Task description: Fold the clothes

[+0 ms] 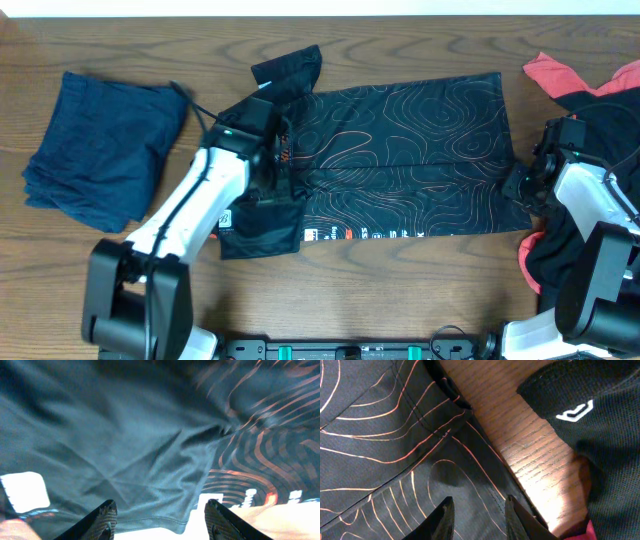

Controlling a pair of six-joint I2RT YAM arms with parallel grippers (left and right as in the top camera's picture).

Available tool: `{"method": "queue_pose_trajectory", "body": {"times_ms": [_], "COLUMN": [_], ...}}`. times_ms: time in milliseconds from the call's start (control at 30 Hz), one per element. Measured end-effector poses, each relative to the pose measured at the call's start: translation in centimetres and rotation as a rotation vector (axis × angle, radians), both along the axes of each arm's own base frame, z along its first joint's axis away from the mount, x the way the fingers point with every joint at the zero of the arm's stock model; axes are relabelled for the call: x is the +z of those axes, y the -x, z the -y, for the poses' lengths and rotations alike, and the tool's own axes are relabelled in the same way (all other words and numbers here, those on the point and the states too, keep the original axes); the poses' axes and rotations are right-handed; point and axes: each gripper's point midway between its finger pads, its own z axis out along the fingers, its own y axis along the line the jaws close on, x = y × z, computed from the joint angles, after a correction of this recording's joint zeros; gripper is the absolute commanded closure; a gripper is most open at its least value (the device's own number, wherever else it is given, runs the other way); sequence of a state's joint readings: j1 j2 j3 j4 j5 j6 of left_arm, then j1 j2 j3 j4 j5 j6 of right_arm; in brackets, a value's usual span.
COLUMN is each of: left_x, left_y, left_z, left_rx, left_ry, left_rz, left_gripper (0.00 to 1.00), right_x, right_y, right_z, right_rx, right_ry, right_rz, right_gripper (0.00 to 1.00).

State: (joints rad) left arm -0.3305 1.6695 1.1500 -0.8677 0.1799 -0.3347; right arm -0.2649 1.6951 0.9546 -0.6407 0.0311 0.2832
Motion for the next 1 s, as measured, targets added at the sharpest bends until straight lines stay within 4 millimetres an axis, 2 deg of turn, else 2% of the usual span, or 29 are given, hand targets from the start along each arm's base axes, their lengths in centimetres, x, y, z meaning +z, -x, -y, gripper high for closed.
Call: {"method": "queue_pose_trajectory", "body": {"times_ms": [200, 400, 600, 667, 700, 933, 1000], "left_x": [-3.1, -4.5, -6.0, -6.2, -6.3, -6.2, -5.9], "left_y": [2.3, 3.1, 3.8, 3.8, 3.8, 3.7, 3.0], "left_z": [1.4, 3.4, 3.7, 3.7, 3.7, 3.6, 3.4], "left_rx": [-0.069, -0.143, -0.173, -0.178, -0.178, -0.179, -0.167], "left_ry": [-0.041, -0.053, -0.073, -0.077, -0.077, -0.077, -0.077], "left_rz": [-0.104, -0.122, -0.164, -0.166, -0.167, -0.166, -0.151], "left_gripper": [0.41, 0.43, 0.69, 0.81, 0.94, 0.94, 0.94], "right_x": [0.0, 0.0, 0.0, 0.0, 0.0, 0.0, 0.0], "right_y": [0.1, 0.1, 0.1, 0.2, 0.2, 0.2, 0.2], "right_z": [0.1, 0.0, 0.0, 0.0, 0.0, 0.1, 0.1], "right_rx": [-0.001, -0.001, -0.001, -0.001, -0.001, -0.001, -0.001], "right_ry": [0.003, 0.003, 0.003, 0.003, 0.003, 0.005, 0.005], "right_rz": [-0.003, -0.003, -0.006, -0.007, -0.007, -0.008, -0.008], "right_gripper": [0.67, 0.68, 0.67, 0.68, 0.68, 0.68, 0.68]}}
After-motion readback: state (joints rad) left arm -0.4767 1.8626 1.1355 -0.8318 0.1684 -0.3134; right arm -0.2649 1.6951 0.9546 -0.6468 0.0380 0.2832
